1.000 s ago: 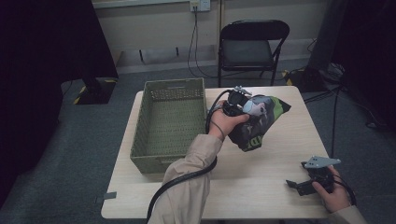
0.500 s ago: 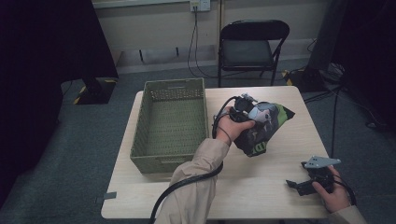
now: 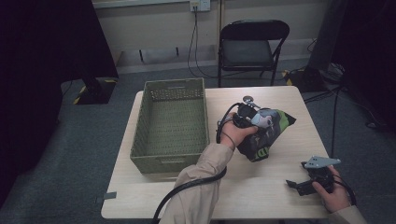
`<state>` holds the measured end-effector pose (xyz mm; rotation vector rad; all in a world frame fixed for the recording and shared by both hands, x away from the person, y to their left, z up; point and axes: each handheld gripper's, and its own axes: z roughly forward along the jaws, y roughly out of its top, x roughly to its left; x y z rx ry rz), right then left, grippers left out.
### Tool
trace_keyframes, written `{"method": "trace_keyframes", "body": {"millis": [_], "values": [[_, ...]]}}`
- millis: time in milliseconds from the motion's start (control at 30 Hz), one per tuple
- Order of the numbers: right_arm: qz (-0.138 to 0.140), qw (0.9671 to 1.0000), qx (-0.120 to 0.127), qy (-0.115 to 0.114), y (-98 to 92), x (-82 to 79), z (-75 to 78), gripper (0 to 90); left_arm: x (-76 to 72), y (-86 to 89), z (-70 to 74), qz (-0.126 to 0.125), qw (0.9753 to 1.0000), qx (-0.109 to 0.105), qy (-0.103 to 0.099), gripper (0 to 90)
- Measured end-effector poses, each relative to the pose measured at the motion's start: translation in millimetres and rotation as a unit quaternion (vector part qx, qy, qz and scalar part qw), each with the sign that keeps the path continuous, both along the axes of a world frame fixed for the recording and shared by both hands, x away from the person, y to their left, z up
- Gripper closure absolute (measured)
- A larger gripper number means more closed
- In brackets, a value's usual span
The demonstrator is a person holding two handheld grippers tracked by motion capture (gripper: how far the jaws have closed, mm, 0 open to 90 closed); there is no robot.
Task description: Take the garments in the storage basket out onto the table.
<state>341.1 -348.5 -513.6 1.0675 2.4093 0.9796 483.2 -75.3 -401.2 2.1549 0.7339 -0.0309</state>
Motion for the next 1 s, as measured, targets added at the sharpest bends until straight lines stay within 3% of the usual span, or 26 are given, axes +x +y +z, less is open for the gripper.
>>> {"method": "trace_keyframes", "body": {"millis": [300, 1000], "values": [[0.000, 1.0000, 0.000, 0.001, 0.0, -0.1, 0.0, 0.0, -1.8, -8.6, -17.2, -0.006, 0.9998, 0.014, 0.009, 56.1], [0.000, 1.0000, 0.000, 0.001, 0.0, -0.1, 0.0, 0.0, -6.0, -19.2, -48.6, -0.005, 0.9995, 0.032, 0.005, 54.6]]}}
